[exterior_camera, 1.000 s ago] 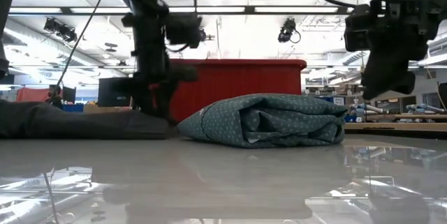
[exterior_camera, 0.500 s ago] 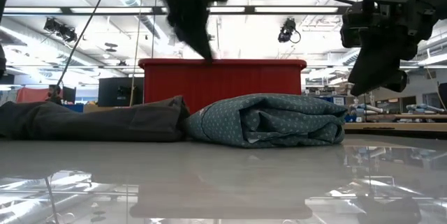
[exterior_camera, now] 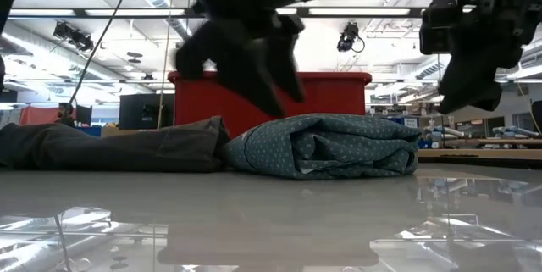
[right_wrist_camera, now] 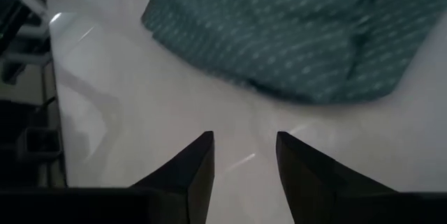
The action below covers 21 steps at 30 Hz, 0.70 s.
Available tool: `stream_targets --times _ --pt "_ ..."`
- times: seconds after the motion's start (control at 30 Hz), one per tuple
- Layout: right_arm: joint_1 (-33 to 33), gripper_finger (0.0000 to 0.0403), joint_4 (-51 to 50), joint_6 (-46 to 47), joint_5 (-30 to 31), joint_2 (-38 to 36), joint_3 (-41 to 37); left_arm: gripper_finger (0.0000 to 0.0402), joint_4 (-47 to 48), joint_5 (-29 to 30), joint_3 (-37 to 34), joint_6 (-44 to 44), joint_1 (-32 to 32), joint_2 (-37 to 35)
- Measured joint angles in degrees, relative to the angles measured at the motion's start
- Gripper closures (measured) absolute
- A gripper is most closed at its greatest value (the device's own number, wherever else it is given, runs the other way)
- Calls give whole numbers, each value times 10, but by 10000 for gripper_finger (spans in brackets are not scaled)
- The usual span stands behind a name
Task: Fold laundry
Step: Stack the dark green polo on top of the black shorts
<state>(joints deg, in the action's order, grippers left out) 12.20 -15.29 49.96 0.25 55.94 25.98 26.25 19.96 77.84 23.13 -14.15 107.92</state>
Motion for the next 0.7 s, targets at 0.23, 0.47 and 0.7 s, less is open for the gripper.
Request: stream_targets --times 0.23,0.47,0.7 --pt "18 233 -4 14 -14 0 0 79 -19 -27 1 68 1 55" --pt "32 233 -1 44 -17 0 0 79 -111 -13 4 130 24 108" --pt "65 233 -1 87 -28 0 0 151 -109 -105 4 -40 72 118"
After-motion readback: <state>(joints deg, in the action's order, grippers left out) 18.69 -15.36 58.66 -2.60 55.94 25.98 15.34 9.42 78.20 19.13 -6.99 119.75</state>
